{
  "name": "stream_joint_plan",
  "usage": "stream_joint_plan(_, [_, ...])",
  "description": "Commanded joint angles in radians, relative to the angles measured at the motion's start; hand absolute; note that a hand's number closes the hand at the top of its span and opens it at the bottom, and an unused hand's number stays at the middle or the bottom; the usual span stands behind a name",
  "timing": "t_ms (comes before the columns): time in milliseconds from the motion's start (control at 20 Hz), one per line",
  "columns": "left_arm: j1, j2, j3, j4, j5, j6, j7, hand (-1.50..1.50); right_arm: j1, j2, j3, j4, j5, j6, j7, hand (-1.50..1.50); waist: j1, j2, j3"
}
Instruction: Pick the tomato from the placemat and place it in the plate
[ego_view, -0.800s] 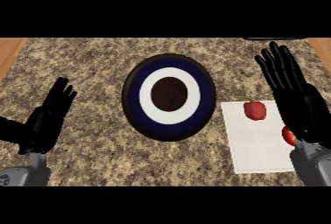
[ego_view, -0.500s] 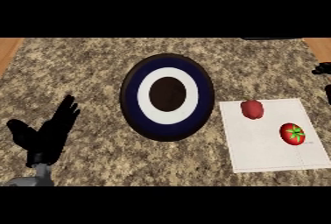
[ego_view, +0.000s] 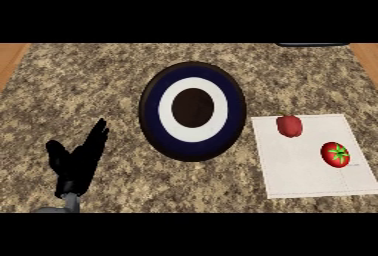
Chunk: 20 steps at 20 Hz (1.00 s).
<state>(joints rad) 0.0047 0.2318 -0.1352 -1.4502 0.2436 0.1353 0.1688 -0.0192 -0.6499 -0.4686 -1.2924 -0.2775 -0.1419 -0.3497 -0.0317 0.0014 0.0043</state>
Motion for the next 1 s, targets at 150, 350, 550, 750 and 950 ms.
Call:
stream_joint_plan(150, [0.003,-0.052,-0.026,0.081,-0.028,-0.027,-0.023,0.00,0.106,-0.071,-0.097,0.074,0.004,0.128,-0.070,-1.50,0.025,-0.001,-0.004])
stream_joint_plan(350, [0.005,-0.015,-0.013,0.029,-0.010,-0.038,0.018,0.00,0.214,-0.178,0.038,-0.046,0.131,0.176,0.098,-1.50,0.022,-0.001,-0.007])
stream_joint_plan(550, [-0.005,-0.018,-0.010,0.049,-0.030,-0.020,0.023,0.00,0.237,-0.269,0.098,-0.111,0.183,0.254,0.216,-1.50,0.028,-0.001,-0.007])
stream_joint_plan(750, [0.032,-0.030,-0.012,0.027,-0.032,-0.022,0.011,0.00,0.271,-0.277,0.121,-0.244,0.220,0.261,0.358,-1.50,0.025,-0.003,-0.006])
stream_joint_plan(950, [0.027,-0.065,-0.053,0.014,-0.080,0.016,0.037,0.00,0.247,-0.227,0.225,-0.352,0.307,0.219,0.523,-1.50,0.031,-0.002,-0.005])
